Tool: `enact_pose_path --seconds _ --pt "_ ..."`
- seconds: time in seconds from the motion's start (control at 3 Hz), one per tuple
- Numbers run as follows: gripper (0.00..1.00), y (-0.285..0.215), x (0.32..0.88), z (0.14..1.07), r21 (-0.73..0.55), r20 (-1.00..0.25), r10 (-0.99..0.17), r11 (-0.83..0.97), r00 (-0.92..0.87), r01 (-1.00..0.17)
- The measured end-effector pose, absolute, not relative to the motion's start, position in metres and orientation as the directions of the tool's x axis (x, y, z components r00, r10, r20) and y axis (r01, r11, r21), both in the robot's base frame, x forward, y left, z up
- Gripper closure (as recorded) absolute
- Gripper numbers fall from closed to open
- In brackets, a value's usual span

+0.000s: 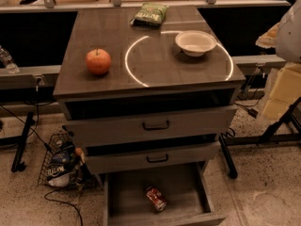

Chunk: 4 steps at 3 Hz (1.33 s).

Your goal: Pick coke can from bottom drawer and place on counter

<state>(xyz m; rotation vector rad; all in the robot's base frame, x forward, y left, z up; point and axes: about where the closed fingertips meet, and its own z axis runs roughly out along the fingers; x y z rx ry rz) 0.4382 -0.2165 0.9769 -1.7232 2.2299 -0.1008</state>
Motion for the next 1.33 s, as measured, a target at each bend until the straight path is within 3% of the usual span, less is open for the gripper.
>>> enact_pose_path --seconds 0.67,1.33 --pt "0.0 -0.218 0.441 0.971 -0.239 -0.227 -0.948 0.278 -0.225 -0.93" --pt "0.0 -0.21 0.437 0.825 -0.097 -0.274 -0.915 0.332 -0.295 -0.938"
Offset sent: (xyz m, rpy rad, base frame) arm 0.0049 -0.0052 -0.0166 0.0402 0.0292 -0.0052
